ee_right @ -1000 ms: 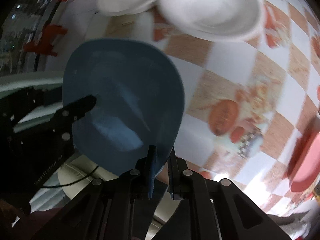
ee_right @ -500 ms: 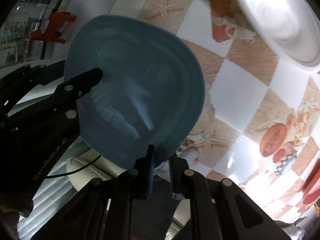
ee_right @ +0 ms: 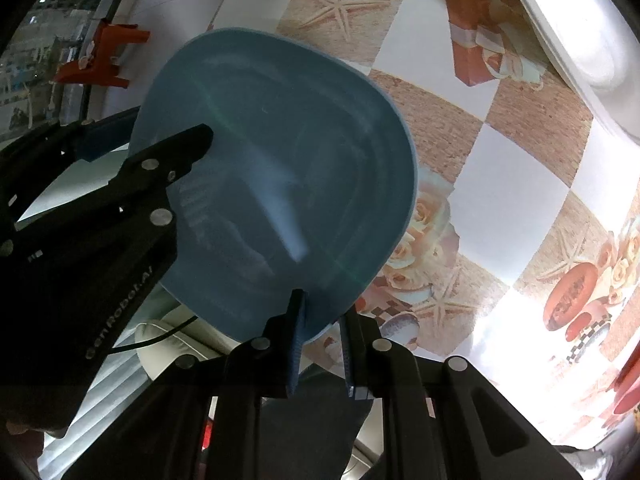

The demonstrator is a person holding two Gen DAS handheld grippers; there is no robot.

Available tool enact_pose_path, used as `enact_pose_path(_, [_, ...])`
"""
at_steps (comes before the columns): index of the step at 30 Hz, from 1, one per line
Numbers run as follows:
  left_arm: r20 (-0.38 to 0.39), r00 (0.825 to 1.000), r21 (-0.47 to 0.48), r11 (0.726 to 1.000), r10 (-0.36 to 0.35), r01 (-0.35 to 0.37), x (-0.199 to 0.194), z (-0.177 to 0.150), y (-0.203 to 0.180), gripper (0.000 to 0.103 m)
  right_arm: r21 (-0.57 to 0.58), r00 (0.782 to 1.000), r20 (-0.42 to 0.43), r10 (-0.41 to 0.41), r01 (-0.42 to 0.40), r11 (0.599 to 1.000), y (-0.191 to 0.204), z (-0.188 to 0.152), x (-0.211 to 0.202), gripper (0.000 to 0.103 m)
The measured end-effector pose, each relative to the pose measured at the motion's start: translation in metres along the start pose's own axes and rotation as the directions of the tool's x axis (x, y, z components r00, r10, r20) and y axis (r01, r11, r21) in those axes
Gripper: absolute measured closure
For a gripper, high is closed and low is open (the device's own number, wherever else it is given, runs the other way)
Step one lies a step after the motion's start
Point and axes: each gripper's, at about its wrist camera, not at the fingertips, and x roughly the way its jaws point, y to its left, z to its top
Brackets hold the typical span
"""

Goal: Organize plates and bowls
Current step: 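Open the left gripper to release the blue plate, then move the left gripper to the pink square plate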

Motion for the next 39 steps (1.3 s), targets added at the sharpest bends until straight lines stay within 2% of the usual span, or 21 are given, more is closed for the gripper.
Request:
enact_pose_path(1, [0.01,1.0,-0.003,1.0,0.006,-0.006,-0.004,-0.003,-0.002,0.044,-0.001,1.0,0.004,0.003,-0.003,1.0,-0.001,0.001,-0.001,0.085])
enact_pose_path(3, [0.034,0.999,0.0,1.0,0.025,-0.025,-0.007,-0.004,-0.003,0.036,-0.003,1.0,0.015,0.0,0.0,1.0,-0.002,0.004,-0.012,0.085])
enact_pose_path(6, [0.063,0.998,-0.001,1.0,0.029,-0.029,-0.023,-0.007,-0.006,0.03,0.006,0.999,0.033,-0.002,0.001,1.0,-0.009,0.002,-0.023,0.084])
enact_pose_path(7, [0.07,0.997,-0.004,1.0,0.018,-0.018,-0.027,-0.006,-0.005,0.028,0.013,0.999,0.042,-0.007,0.006,1.0,-0.014,-0.001,-0.027,0.071])
enact_pose_path(8, [0.079,0.997,-0.006,1.0,0.011,-0.011,-0.035,-0.006,-0.004,0.027,0.019,0.998,0.053,-0.015,0.014,1.0,-0.017,-0.002,-0.032,0.04])
enact_pose_path(9, [0.085,0.996,-0.006,1.0,0.006,-0.005,-0.038,-0.006,-0.005,0.025,0.021,0.998,0.067,-0.019,0.018,1.0,-0.021,-0.004,-0.037,0.025])
enact_pose_path(10, [0.088,0.996,-0.003,1.0,-0.004,0.004,-0.043,-0.007,-0.008,0.025,0.023,0.996,0.085,-0.021,0.019,1.0,-0.025,-0.006,-0.042,0.016])
enact_pose_path(15, [0.064,0.997,0.014,0.999,-0.043,0.042,-0.055,-0.001,-0.023,0.022,0.057,0.994,0.106,-0.039,0.033,0.998,-0.058,-0.023,-0.058,0.016])
enact_pose_path(17, [0.065,0.994,0.032,0.996,-0.088,0.086,-0.063,-0.003,-0.036,0.02,0.069,0.993,0.107,-0.055,0.048,0.996,-0.073,-0.033,-0.063,0.016])
enact_pose_path(19, [0.068,0.984,0.047,0.986,-0.166,0.163,-0.07,-0.002,-0.047,0.017,0.083,0.991,0.11,-0.071,0.062,0.995,-0.088,-0.044,-0.068,0.016])
enact_pose_path(20, [0.067,0.976,0.055,0.978,-0.205,0.202,-0.075,-0.002,-0.055,0.017,0.093,0.991,0.11,-0.083,0.072,0.993,-0.096,-0.051,-0.07,0.006])
enact_pose_path(21, [0.063,0.97,0.062,0.971,-0.236,0.232,-0.078,-0.001,-0.061,0.015,0.101,0.99,0.111,-0.09,0.078,0.992,-0.105,-0.057,-0.072,0.0])
enact_pose_path(25, [0.008,0.953,0.055,0.951,-0.304,0.303,-0.081,0.007,-0.083,0.0,0.167,0.988,0.13,-0.083,0.061,0.984,-0.138,-0.086,-0.083,0.0])
enact_pose_path(29, [-0.039,0.949,0.093,0.945,-0.312,0.315,-0.08,0.015,-0.108,0.0,0.263,0.986,0.15,-0.079,0.037,0.964,-0.176,-0.114,-0.092,0.0])
enact_pose_path(39, [-0.095,0.955,0.308,0.903,-0.283,0.298,-0.091,0.028,-0.197,0.0,0.467,0.969,0.227,-0.102,-0.017,0.884,-0.269,-0.165,-0.141,0.0])
